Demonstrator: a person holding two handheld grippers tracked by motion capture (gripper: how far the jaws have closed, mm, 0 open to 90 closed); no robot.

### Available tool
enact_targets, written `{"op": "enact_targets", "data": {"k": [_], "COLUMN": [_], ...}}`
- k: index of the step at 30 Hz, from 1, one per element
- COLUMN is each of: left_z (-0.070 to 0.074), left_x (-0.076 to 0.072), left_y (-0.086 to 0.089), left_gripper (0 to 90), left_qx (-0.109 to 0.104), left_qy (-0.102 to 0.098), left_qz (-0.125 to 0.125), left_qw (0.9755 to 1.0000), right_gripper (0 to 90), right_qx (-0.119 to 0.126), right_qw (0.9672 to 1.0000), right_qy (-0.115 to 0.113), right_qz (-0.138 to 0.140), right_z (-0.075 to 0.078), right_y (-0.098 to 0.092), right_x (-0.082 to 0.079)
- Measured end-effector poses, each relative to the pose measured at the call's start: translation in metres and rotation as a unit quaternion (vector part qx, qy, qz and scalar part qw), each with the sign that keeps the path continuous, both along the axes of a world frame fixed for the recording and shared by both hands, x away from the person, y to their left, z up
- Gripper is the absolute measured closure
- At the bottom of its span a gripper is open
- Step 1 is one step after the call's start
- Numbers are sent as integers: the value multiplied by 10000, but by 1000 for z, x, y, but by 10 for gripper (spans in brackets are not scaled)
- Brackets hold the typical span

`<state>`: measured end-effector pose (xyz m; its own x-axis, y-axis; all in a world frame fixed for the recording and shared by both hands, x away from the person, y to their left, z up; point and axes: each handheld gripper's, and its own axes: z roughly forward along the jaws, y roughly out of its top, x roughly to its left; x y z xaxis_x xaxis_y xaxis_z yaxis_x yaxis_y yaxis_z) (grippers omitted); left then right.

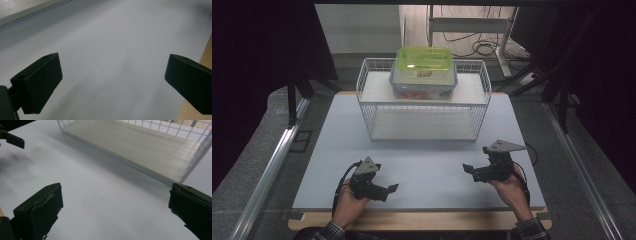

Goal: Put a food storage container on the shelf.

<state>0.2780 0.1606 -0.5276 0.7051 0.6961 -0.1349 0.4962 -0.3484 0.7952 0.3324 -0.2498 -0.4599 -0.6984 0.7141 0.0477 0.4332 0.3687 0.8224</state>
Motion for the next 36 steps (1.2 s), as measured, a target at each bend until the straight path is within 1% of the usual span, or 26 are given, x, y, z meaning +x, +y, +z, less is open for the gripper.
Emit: {"op": "enact_targets", "data": {"k": [4, 6, 7, 8, 14, 19, 25, 36], "left_z": [0, 0, 0, 0, -1, -1, -2, -3], "left_x": [0, 0, 0, 0, 1, 1, 1, 1], "left_y": [0, 0, 0, 0, 0, 0, 0, -1], "left_gripper": [11, 11, 11, 11, 11, 11, 11, 11], "left_qx": [1, -3, 1, 4, 2, 8, 42, 111], "left_qy": [6, 9, 10, 12, 25, 29, 40, 61], "left_qz": [-1, -4, -1, -2, -4, -1, -2, -4], "left_qw": [10000, 10000, 10000, 10000, 10000, 10000, 10000, 9999], "right_gripper": [0, 0, 0, 0, 0, 0, 0, 0], "right_qx": [-41, -37, -8, -14, -140, -170, -317, -544], "right_qw": [9999, 9999, 9998, 9997, 9994, 9990, 9982, 9964], "right_qy": [35, 42, 77, 93, 141, 181, 222, 499], "right_qz": [-131, -150, -197, -209, -296, -372, -457, -411], "right_z": [-8, -10, -15, -17, -28, -33, -41, -57], "right_y": [-9, -11, -15, -16, -24, -29, -35, -35], "right_x": [0, 0, 0, -1, -2, -4, -6, -7]}}
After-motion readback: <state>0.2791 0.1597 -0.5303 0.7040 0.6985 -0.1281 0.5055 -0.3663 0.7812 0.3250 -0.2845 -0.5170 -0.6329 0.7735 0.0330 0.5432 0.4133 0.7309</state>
